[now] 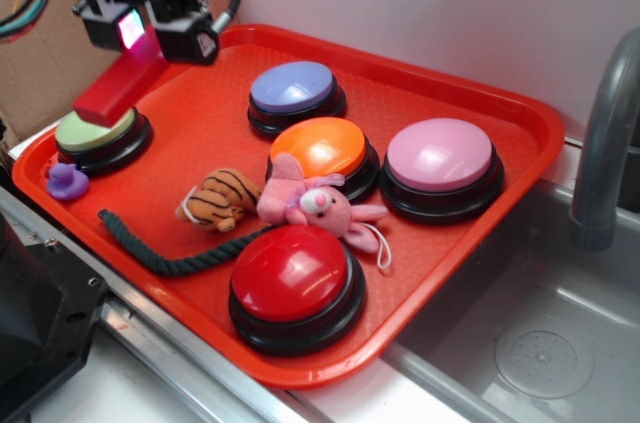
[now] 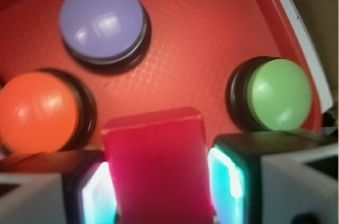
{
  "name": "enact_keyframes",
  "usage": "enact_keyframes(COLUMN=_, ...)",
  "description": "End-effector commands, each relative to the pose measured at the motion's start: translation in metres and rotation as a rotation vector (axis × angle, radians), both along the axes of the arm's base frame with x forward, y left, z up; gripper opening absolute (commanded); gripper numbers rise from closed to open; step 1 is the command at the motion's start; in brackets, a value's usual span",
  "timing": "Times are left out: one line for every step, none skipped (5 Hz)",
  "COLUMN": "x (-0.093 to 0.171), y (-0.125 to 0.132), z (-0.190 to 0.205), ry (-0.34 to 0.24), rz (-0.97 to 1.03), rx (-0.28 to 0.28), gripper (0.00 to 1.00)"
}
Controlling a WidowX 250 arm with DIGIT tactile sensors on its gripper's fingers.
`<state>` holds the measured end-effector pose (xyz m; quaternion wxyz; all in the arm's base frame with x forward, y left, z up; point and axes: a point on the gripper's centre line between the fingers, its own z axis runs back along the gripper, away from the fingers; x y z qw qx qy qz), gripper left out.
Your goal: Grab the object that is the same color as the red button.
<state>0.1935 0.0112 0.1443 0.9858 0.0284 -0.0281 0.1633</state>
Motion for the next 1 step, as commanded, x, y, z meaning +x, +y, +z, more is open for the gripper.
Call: enact_keyframes(x=0.0027, y=-0.0045, z=0.0292, ry=-0.016, rz=-0.120, rx=-0.041, gripper=0.00)
